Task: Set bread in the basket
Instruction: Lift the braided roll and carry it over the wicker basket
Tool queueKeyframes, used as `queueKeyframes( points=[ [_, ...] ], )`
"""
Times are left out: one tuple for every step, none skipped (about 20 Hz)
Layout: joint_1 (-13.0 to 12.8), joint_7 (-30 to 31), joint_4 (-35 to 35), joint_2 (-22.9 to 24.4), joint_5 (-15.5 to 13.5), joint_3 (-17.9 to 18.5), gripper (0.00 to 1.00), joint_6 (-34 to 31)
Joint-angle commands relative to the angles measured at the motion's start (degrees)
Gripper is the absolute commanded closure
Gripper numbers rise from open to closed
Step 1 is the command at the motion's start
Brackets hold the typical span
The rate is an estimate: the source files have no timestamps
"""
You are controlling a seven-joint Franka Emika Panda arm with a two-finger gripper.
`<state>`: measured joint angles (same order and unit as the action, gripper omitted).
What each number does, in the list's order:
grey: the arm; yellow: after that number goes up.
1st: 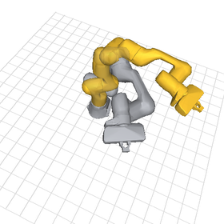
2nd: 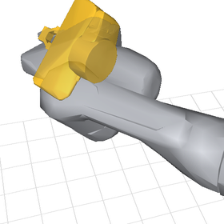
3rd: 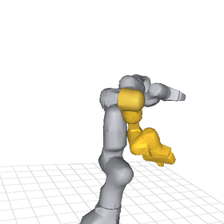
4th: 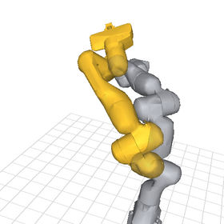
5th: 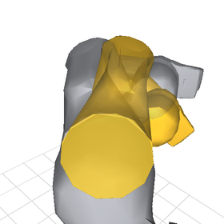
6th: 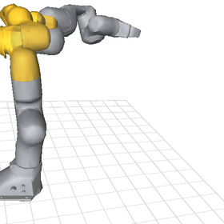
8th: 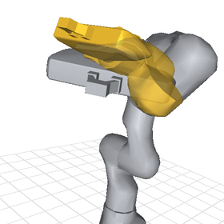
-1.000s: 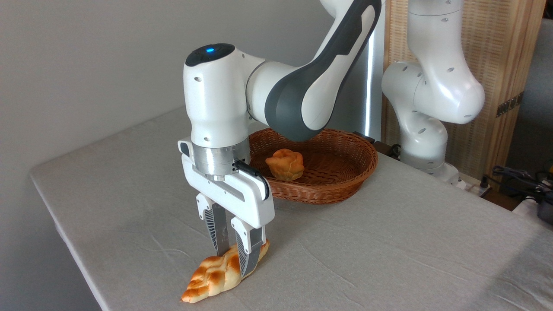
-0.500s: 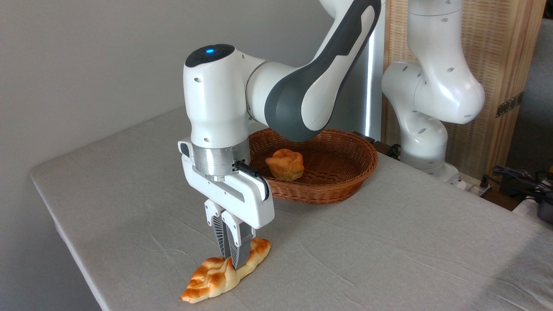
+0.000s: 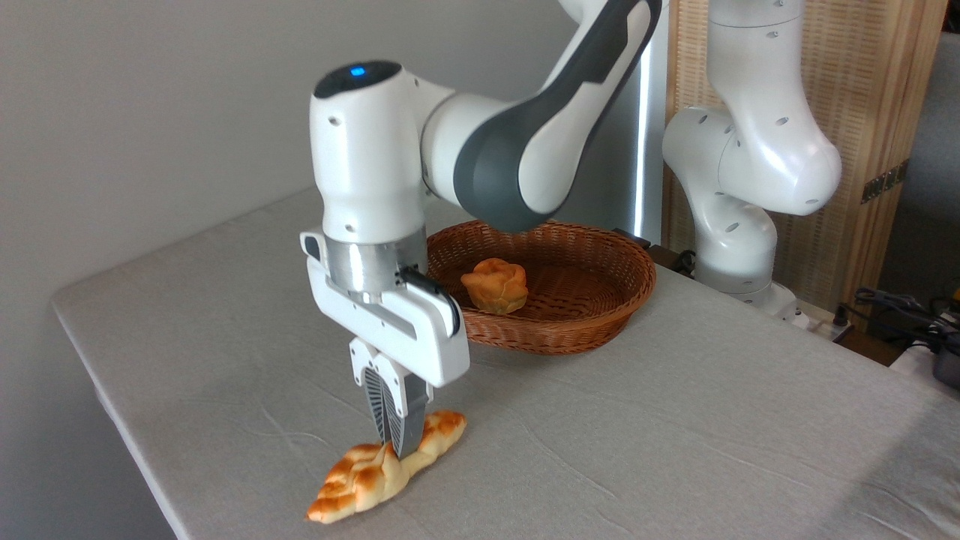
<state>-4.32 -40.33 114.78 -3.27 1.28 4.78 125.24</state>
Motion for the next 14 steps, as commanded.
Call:
queueKeyframes(
  points=[
    [-0.3, -2.6, -6.6, 3.9, -0.6, 1.2, 1.0, -13.3],
    [-0.3, -3.3, -6.8, 6.1, -0.7, 1.3, 1.0, -16.7],
    [-0.5, -4.0, -6.8, 8.6, -0.7, 1.3, 1.0, -20.3],
    [-0.7, -5.1, -6.6, 11.2, -0.8, 1.3, 1.0, -24.6],
    [-1.0, -6.6, -6.4, 13.3, -0.9, 1.2, 1.0, -29.0],
    [-1.7, -8.2, -6.3, 14.9, -1.0, 0.8, 1.0, -33.3],
    [-2.7, -9.1, -5.8, 15.8, -1.0, 0.2, 1.0, -37.3],
    [-3.9, -9.3, -4.1, 17.0, -1.0, -0.9, 1.0, -39.4],
    [-4.1, -9.3, -1.3, 18.9, -1.0, -1.9, 1.0, -39.5],
    [-4.6, -9.4, 2.4, 21.8, -1.0, -2.9, 1.0, -39.0],
    [-5.3, -9.4, 6.6, 25.2, -1.0, -2.9, 1.0, -38.2],
    [-6.0, -9.5, 11.6, 28.7, -1.0, -2.9, 1.0, -36.4],
    [-6.7, -9.5, 16.1, 31.7, -1.1, -2.9, 1.0, -33.9],
    [-8.0, -9.4, 19.7, 33.7, -1.4, -2.9, 1.0, -31.8]
  ],
)
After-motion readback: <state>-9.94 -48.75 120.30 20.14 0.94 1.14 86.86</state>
